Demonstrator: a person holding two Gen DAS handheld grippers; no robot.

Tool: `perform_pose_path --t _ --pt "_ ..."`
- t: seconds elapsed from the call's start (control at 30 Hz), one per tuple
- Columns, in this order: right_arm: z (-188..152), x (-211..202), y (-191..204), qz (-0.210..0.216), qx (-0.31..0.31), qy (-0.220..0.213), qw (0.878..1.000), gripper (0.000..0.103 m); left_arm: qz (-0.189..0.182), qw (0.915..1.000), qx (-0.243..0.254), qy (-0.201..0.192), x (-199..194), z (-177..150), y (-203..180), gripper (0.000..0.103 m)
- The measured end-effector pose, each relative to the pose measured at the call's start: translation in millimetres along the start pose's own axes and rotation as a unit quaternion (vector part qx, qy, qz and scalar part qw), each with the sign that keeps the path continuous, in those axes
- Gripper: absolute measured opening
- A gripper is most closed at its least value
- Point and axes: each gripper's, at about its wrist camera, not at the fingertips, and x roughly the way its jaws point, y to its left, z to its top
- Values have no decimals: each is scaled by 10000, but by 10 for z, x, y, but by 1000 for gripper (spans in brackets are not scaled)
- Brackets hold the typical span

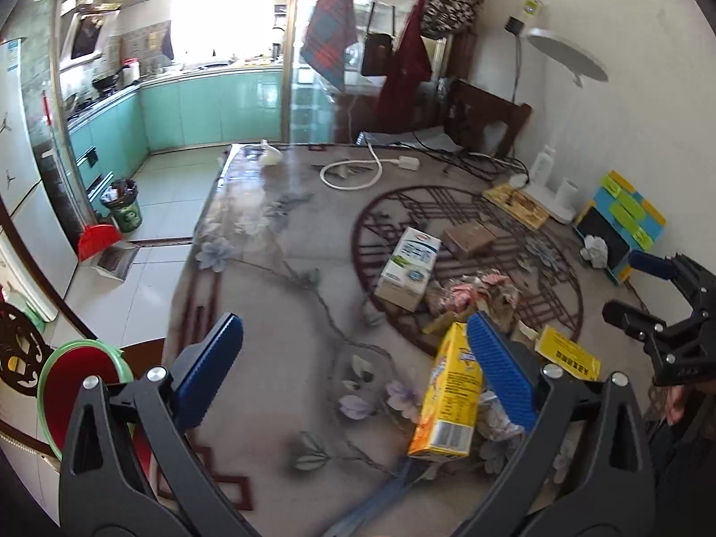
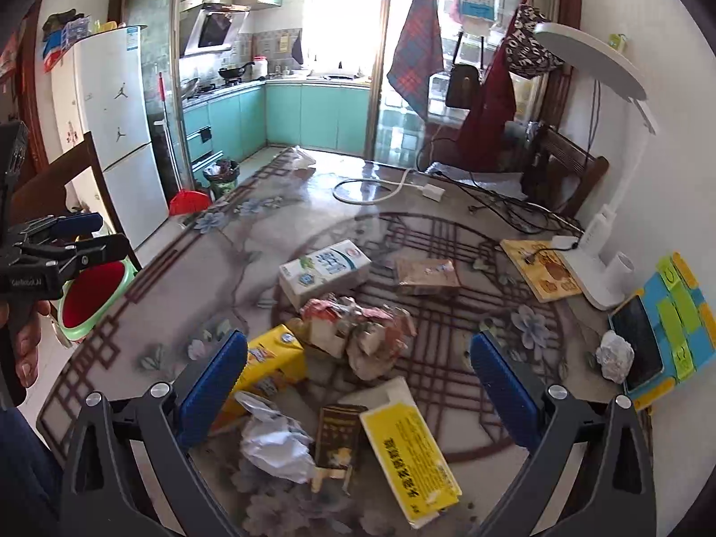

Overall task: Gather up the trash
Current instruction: 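Move both tools back over the table toward the yellow drink carton, then grasp the yellow iced-tea carton with the left tool and lift it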

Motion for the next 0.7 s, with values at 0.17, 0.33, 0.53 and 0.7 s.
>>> perform_pose_path --t 0.17,0.33,0.53,0.7 --pt "-304 8 -356 -162 216 177 9995 97 -256 9987 294 316 270 -91 -366 98" --pt "-476 87 -527 -154 356 360 9986 97 -371 9956 559 648 514 -147 -623 98" --pt "-570 179 -587 -130 353 435 9983 97 -324 9893 868 1127 879 -244 -844 98" --pt "-617 248 -657 -44 466 508 9976 97 -205 9849 936 1439 1137 -324 -885 98"
